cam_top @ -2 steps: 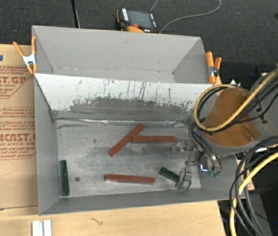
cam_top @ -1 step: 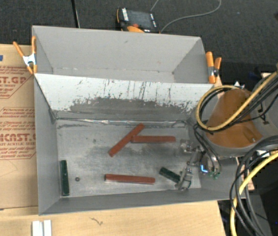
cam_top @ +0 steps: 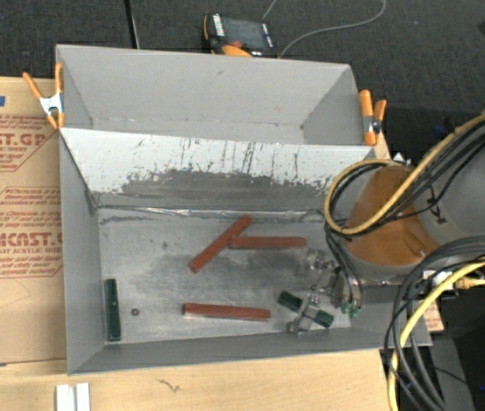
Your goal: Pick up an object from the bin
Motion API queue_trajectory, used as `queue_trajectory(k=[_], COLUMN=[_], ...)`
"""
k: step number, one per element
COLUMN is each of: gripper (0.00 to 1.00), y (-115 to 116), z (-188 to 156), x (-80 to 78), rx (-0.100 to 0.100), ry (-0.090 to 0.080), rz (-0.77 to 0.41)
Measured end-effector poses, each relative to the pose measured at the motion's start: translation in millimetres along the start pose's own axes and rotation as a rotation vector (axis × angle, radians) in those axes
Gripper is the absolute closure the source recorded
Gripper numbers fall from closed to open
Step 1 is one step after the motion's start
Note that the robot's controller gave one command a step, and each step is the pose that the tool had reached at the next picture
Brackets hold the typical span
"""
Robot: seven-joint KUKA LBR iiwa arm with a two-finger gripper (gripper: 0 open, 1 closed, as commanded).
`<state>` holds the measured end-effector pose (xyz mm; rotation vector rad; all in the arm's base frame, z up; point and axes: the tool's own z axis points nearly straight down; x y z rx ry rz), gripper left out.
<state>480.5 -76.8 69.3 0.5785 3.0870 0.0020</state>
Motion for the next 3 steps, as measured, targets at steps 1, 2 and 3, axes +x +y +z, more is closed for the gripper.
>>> queue_trajectory(k=[1,2,3], gripper=[0.0,1.0,1.0], y=[0,0,1], z=[0,0,-133], x=[-0.1,0.1,-1.7], rx=[0.001,0.002,-0.001], ry=[0.0,0.001,-0.008], rz=[0.0,0.0,-0.001])
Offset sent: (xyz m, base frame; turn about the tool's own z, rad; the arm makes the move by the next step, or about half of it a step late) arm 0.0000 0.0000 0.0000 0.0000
